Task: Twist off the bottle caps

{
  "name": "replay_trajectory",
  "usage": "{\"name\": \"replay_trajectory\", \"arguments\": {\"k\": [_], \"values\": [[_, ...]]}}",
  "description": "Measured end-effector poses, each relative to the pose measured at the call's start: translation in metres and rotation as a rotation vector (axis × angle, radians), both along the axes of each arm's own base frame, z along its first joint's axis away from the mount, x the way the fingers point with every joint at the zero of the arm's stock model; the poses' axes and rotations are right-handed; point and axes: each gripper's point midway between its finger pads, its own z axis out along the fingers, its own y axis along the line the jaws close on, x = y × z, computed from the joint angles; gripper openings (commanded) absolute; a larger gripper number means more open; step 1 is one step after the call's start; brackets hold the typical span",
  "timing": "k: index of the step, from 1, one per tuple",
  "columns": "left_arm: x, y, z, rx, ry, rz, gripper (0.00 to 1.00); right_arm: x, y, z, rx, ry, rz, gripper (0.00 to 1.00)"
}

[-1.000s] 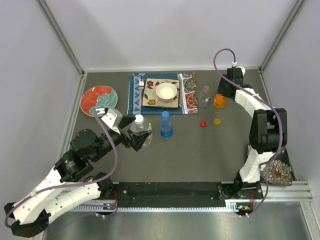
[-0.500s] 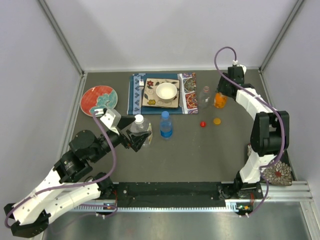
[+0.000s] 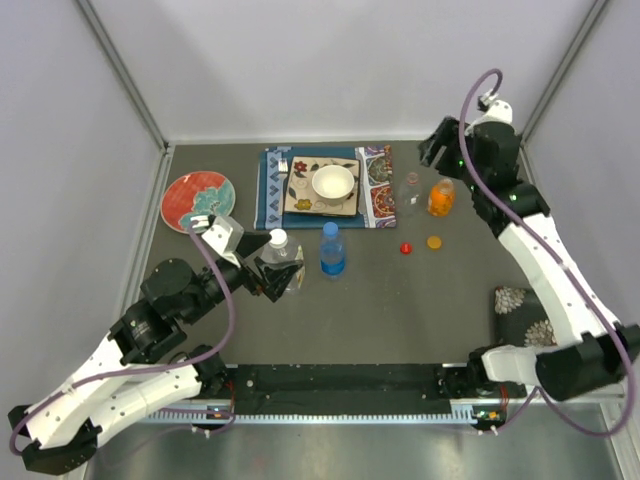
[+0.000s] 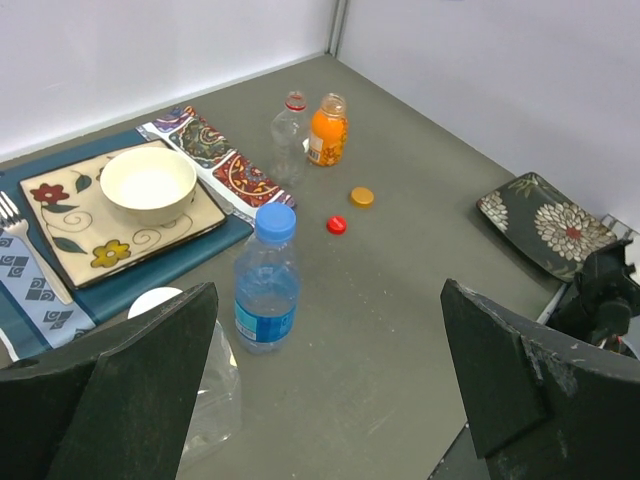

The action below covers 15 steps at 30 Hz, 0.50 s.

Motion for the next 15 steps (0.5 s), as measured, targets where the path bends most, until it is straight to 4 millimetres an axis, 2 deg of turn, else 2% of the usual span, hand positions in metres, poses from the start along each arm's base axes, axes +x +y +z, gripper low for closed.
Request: {"name": "replay_trajectory", "arguments": {"k": [1, 3, 4, 6, 8, 9, 10, 13, 15], "values": [[0.001, 0.000, -0.001, 0.001, 0.004, 0.006, 0.99, -0.011, 0.017, 0.016, 0.012, -0.043, 0.063, 0.70], [0.004, 0.000, -0.002, 0.000, 0.015, 0.023, 0.99, -0.042, 0.064, 0.043, 0.025, -0.117, 0.236, 0.73], [0.006, 0.001, -0.003, -0.003, 0.024, 0.035, 0.99, -0.059, 0.090, 0.049, 0.026, -0.136, 0.334, 0.74], [0.011, 0.002, -0.005, -0.009, 0.042, 0.067, 0.99, -0.085, 0.131, 0.050, 0.021, -0.142, 0.484, 0.80], [0.015, 0.005, -0.006, -0.021, 0.056, 0.099, 0.99, -0.110, 0.168, 0.034, 0.001, -0.115, 0.618, 0.88], [0.017, 0.007, -0.007, -0.031, 0.067, 0.117, 0.99, -0.117, 0.179, 0.025, -0.012, -0.095, 0.656, 0.96], [0.019, 0.009, -0.008, -0.036, 0.074, 0.135, 0.99, -0.125, 0.190, 0.014, -0.032, -0.071, 0.696, 0.97], [0.021, 0.012, -0.012, -0.048, 0.095, 0.165, 0.99, -0.138, 0.212, -0.017, -0.097, -0.008, 0.766, 0.99], [0.022, 0.013, -0.011, -0.058, 0.102, 0.172, 0.99, -0.142, 0.222, -0.030, -0.127, 0.018, 0.790, 0.99]]}}
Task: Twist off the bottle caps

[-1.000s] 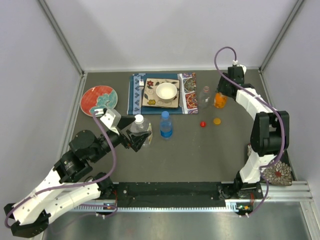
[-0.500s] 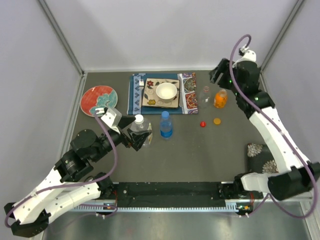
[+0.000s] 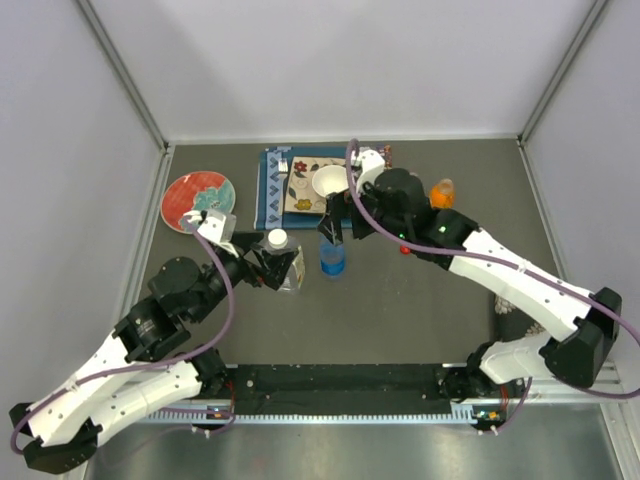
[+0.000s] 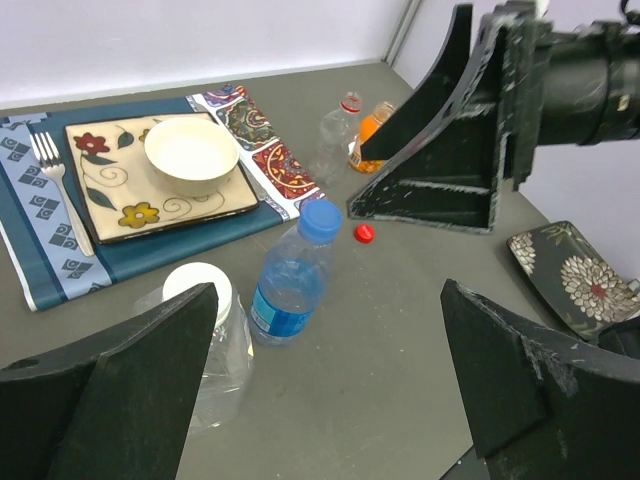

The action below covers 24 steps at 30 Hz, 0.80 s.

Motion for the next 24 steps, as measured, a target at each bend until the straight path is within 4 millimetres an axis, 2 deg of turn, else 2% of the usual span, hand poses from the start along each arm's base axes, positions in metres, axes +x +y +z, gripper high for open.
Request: {"name": "replay_trajectory", "arguments": {"k": [8, 10, 17, 19, 24], "values": [[-0.005, 0.007, 0.007, -0.033, -0.016, 0.004, 0.99, 0.011, 0.009, -0.034, -0.089, 0.025, -0.036, 0.95], [-0.007, 0.008, 0.006, -0.036, -0.019, 0.002, 0.99, 0.016, 0.009, -0.044, -0.114, 0.035, -0.054, 0.92], [-0.008, 0.009, -0.002, -0.027, -0.013, -0.001, 0.99, 0.027, 0.014, -0.079, -0.182, 0.078, -0.086, 0.72], [-0.009, 0.010, -0.003, -0.026, -0.012, -0.004, 0.99, 0.028, 0.016, -0.087, -0.194, 0.091, -0.087, 0.70], [-0.010, 0.011, -0.006, -0.021, -0.012, -0.004, 0.99, 0.029, 0.017, -0.090, -0.193, 0.103, -0.091, 0.54]]}}
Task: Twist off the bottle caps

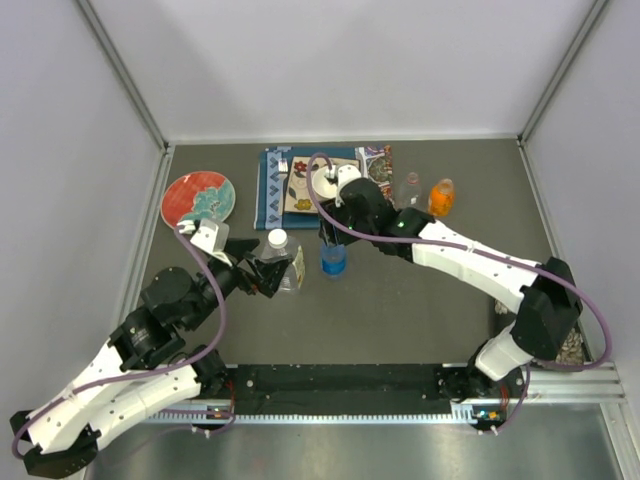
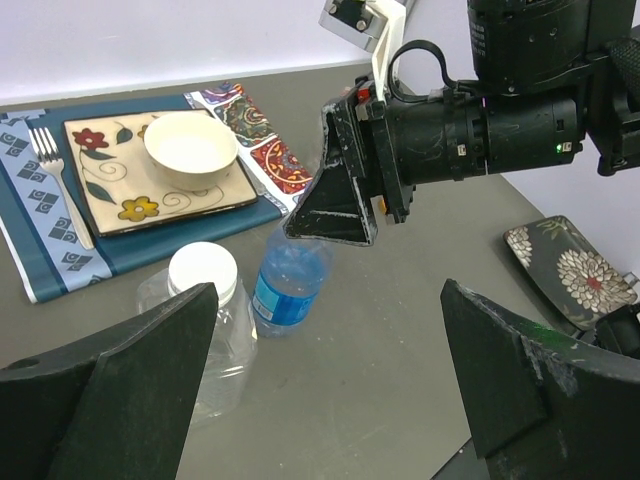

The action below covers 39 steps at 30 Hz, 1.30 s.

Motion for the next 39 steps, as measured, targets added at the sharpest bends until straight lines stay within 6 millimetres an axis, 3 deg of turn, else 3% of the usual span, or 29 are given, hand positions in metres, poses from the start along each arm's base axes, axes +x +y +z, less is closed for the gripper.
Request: {"name": "replay_trajectory", "arguments": {"k": [8, 15, 18, 23, 27, 33, 39], "values": [[0.000, -0.002, -0.008, 0.014, 0.012, -0.004, 0.99, -0.002, -0.004, 0.000, 0.008, -0.012, -0.011, 0.21], [0.000, -0.003, -0.008, 0.015, 0.012, -0.011, 0.99, -0.011, -0.018, 0.012, 0.019, -0.027, -0.027, 0.05], [0.001, -0.003, -0.007, 0.024, -0.012, -0.011, 0.99, -0.018, -0.032, 0.041, 0.056, -0.073, -0.040, 0.00], [0.007, -0.010, 0.002, 0.056, -0.053, -0.028, 0.99, -0.045, -0.056, 0.119, 0.216, -0.174, -0.020, 0.00], [0.014, -0.038, 0.035, 0.041, -0.065, -0.131, 0.99, -0.070, -0.059, 0.168, 0.358, -0.192, 0.061, 0.00], [0.012, -0.069, 0.060, -0.069, -0.077, -0.353, 0.99, -0.106, -0.056, 0.187, 0.459, -0.133, 0.192, 0.00], [-0.020, -0.096, 0.074, -0.134, -0.091, -0.637, 0.99, -0.131, -0.057, 0.198, 0.510, -0.093, 0.279, 0.00]]}}
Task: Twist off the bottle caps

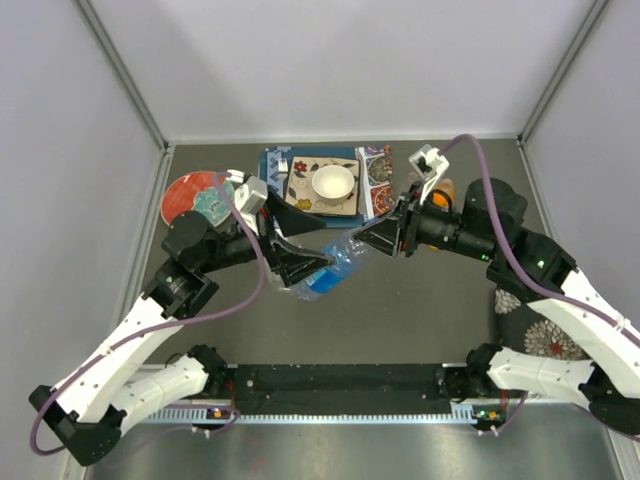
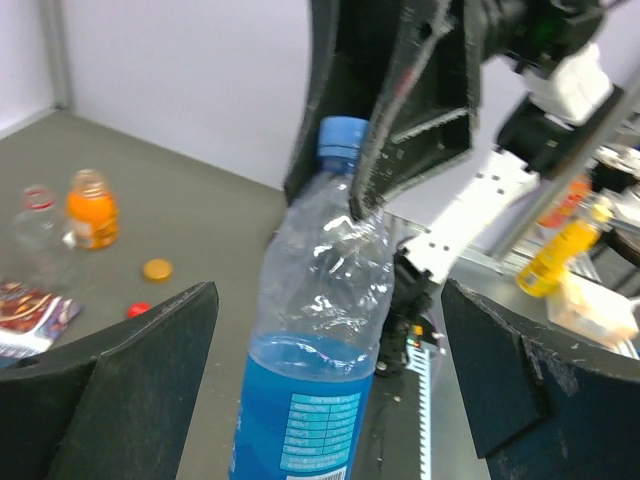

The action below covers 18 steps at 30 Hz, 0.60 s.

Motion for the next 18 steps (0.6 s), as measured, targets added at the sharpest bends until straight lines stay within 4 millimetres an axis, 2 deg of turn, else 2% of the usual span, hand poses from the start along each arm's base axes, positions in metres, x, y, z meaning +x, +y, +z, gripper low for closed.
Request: {"name": "replay_trajectory", "arguments": {"k": [4, 7, 14, 18], "values": [[-0.020, -0.006, 0.005, -0.013, -0.026, -0.133, 0.99, -0.009, -0.002, 0.014, 0.031, -0.014, 0.030, 0.00], [-0.026, -0.007, 0.004, -0.005, -0.032, -0.169, 0.99, -0.013, -0.002, 0.024, 0.052, -0.026, 0.049, 0.00], [-0.024, -0.008, -0.008, 0.023, -0.043, -0.169, 0.99, -0.017, 0.004, 0.041, 0.086, -0.030, 0.087, 0.00], [-0.019, -0.011, -0.020, 0.047, -0.023, -0.166, 0.99, -0.016, 0.011, 0.040, 0.089, -0.014, 0.108, 0.00]]}}
